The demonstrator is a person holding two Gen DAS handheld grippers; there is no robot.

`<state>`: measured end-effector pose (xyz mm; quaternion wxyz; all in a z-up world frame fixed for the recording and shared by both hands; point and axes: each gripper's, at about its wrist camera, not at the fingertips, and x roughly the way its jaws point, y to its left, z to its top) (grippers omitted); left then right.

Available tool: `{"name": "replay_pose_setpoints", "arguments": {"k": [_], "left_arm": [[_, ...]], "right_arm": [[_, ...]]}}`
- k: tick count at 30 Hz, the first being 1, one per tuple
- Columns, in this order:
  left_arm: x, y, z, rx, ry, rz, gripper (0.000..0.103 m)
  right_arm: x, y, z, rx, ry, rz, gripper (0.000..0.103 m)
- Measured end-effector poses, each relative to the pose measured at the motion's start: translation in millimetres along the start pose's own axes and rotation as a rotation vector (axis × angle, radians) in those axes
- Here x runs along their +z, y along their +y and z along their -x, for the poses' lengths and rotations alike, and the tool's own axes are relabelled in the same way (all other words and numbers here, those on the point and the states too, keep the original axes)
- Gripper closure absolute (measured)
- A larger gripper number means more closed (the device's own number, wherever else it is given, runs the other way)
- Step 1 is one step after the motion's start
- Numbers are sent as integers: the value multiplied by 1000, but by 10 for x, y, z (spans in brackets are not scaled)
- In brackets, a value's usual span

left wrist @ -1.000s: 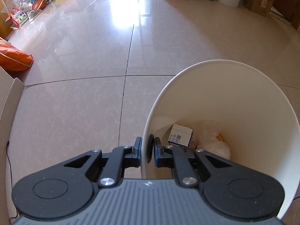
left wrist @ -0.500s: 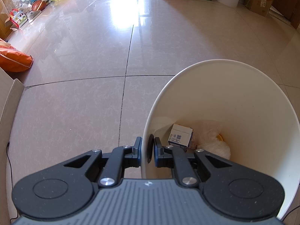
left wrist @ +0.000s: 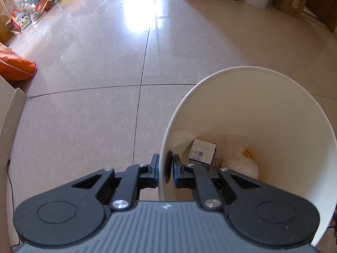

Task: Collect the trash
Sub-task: 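Grasp the clear snack bag with red strip using the right gripper, then carry the clear snack bag over the bin and release it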

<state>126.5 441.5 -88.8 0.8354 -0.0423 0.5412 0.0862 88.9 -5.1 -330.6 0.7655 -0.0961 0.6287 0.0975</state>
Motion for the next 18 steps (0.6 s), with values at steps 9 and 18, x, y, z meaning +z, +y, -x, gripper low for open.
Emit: {"name": "replay_pose_setpoints", "arguments": {"k": [9, 18], "left_arm": [[-4, 5, -1, -2, 0, 3, 93], [-1, 14, 3, -6, 1, 3, 93]], "right_arm": [[-12, -106, 4, 11, 4, -26, 70], [-38, -102, 433, 52, -40, -11, 75]]}}
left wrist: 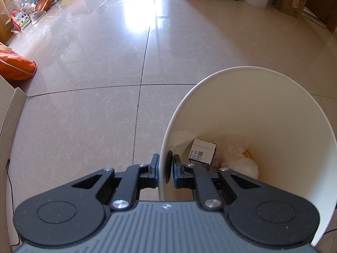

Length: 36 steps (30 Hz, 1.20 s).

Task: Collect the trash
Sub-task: 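Carry the clear snack bag over the bin and release it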

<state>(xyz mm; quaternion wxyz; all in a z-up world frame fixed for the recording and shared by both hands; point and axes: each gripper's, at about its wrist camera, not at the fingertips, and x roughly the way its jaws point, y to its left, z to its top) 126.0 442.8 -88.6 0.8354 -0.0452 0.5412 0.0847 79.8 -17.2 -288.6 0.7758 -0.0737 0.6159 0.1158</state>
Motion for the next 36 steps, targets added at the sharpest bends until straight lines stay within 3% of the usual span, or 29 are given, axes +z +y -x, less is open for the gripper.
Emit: {"name": "replay_pose_setpoints", "arguments": {"k": [14, 23, 28, 34, 36], "left_arm": [[-10, -48, -16, 12, -4, -15, 93], [-26, -69, -17, 13, -10, -22, 93], [-26, -59, -11, 10, -10, -16, 93], [-22, -47, 0, 8, -10, -15, 93], [-19, -34, 6, 4, -10, -11, 93]], "right_arm": [[98, 680, 1407, 130, -63, 203, 75], [596, 1265, 2402, 215, -225, 384, 75], [829, 1701, 2664, 287, -299, 468, 75], [1018, 2103, 2698, 351, -338, 526, 73], [1017, 2173, 2723, 356, -346, 546, 57]]}}
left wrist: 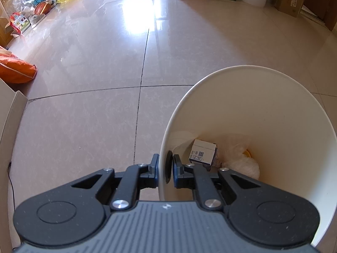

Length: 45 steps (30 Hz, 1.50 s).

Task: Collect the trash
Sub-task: 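Carry the clear snack bag over the bin and release it, then grasp the blue juice carton upright with the right gripper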

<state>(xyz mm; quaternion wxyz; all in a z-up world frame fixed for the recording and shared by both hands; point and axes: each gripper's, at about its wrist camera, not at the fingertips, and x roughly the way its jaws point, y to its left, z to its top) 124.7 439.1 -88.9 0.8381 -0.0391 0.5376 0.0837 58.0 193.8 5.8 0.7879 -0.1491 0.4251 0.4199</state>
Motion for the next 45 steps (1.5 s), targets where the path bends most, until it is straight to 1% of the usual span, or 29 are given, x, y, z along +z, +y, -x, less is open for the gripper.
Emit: {"name": "replay_pose_setpoints", "arguments": {"k": [1, 2, 3, 4, 6, 11, 12, 14, 19, 20, 21, 24, 27, 34, 37, 39, 42, 45], "left_arm": [[0, 4, 0, -2, 0, 1, 92], [0, 10, 2, -2, 0, 1, 93], [1, 13, 5, -3, -1, 1, 93], [0, 15, 7, -3, -1, 0, 93], [-3, 14, 6, -2, -2, -2, 93], [-1, 16, 3, -4, 0, 2, 93], [0, 16, 2, -3, 0, 2, 93], [0, 17, 3, -3, 0, 1, 93], [1, 24, 3, -8, 0, 4, 93], [2, 27, 3, -8, 1, 5, 93], [3, 27, 4, -8, 1, 4, 93], [4, 28, 5, -8, 1, 4, 93], [7, 28, 4, -8, 1, 5, 93], [12, 23, -2, -5, 4, 8, 93], [11, 13, -4, -1, 4, 3, 93], [10, 8, -9, 0, 4, 1, 93], [4, 4, -13, 2, 3, 0, 93], [2, 4, -13, 5, 4, -1, 93]], "right_arm": [[7, 6, -15, -2, -3, 2, 50], [19, 14, -8, -2, -13, 0, 40], [10, 9, 10, -1, -21, 0, 36], [6, -7, 25, -6, -25, -4, 35], [-10, -55, 68, -17, -29, -17, 30], [-36, -252, 120, -57, -34, -65, 27], [-40, -273, 125, -68, -37, -68, 23], [-70, -354, 155, -101, -49, -78, 19], [-234, -641, 146, -169, -41, -140, 17], [-286, -713, 133, -186, -37, -156, 15], [-357, -797, 113, -208, -31, -173, 12], [-589, -1031, 11, -281, 8, -218, 11], [-850, -1292, -151, -328, 53, -280, 10], [-1466, -2018, -737, -371, 140, -415, 10], [-1696, -2307, -1000, -369, 160, -493, 10], [-1831, -2462, -1169, -384, 170, -518, 10], [-1941, -2650, -1406, -402, 182, -542, 10], [-2030, -2822, -1608, -393, 205, -590, 10]]}}
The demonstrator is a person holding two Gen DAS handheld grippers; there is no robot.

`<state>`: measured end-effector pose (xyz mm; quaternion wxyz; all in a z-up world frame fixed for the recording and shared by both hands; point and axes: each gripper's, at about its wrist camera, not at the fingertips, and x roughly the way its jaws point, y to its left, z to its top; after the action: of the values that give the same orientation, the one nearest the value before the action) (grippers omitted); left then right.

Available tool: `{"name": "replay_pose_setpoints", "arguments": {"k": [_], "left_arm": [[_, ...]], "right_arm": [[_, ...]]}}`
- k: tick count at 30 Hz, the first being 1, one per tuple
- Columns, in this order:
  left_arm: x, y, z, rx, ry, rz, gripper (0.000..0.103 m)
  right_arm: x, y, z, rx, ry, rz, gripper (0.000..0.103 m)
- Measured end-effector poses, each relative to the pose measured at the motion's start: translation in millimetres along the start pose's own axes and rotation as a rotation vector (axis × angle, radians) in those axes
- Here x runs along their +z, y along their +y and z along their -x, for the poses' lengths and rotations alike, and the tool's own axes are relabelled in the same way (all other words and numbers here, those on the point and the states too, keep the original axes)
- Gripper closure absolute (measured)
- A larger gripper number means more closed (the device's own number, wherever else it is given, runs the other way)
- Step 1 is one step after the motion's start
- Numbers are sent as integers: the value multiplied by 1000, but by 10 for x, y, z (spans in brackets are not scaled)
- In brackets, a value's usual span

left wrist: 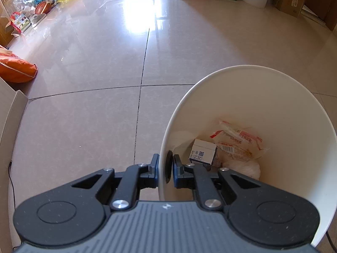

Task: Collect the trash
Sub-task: 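Grasp the blue juice carton upright with the right gripper, then carry the blue carton over the bin and open the right gripper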

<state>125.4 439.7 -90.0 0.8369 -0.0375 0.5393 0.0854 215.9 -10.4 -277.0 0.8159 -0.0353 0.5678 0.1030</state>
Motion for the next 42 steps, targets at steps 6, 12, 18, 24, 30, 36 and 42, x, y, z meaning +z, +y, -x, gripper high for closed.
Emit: {"name": "replay_pose_setpoints", "arguments": {"k": [6, 12, 18, 24, 30, 36, 42], "left_arm": [[14, -7, 9, 3, 4, 3, 92], [17, -7, 12, 3, 9, 9, 92], [24, 12, 15, -3, 10, 11, 92], [28, 14, 11, -4, 9, 10, 92], [22, 8, 3, -5, 9, 10, 92], [19, -1, -2, -5, 10, 9, 92], [22, -2, -8, -5, 9, 5, 92]], "right_arm": [[-8, -166, -333, -7, 96, -39, 10], [-248, -346, -325, 60, 175, -108, 4], [-642, -359, -215, 107, 218, -110, 1], [-847, -79, -242, 34, 223, 40, 4], [-838, 97, -287, -37, 218, 138, 25], [-868, 93, -230, -61, 218, 140, 62], [-751, -29, -81, -64, 207, 122, 66]]}}
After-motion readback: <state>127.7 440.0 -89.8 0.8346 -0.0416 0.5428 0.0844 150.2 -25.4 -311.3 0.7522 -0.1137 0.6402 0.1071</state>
